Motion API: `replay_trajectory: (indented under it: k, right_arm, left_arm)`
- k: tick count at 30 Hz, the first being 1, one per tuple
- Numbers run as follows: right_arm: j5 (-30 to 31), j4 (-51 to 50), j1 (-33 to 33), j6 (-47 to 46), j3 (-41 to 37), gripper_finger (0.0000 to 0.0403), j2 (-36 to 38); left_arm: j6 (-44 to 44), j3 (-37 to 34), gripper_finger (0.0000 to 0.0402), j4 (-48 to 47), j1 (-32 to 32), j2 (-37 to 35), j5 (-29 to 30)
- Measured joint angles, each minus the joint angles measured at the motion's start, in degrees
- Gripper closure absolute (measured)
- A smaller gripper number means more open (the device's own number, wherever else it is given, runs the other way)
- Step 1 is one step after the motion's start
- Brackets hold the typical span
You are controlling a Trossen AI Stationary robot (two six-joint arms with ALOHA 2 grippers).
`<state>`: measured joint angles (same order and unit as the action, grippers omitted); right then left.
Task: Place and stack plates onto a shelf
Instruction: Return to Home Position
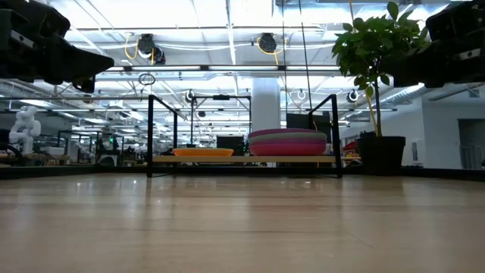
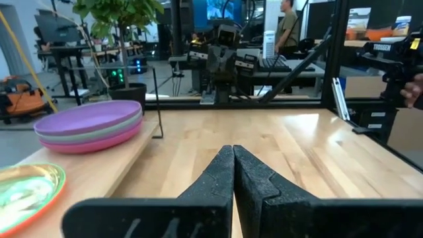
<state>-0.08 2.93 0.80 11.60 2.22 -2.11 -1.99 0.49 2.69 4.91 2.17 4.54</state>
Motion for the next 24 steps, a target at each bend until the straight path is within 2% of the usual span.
replay_trajectory:
  k: [24]
  right_arm:
    - [0.0, 0.5, 0.0, -0.2, 0.0, 0.0403, 0.0]
  left_arm:
    - [0.7, 0.0, 0.0394, 1.4, 0.0, 0.0, 0.1]
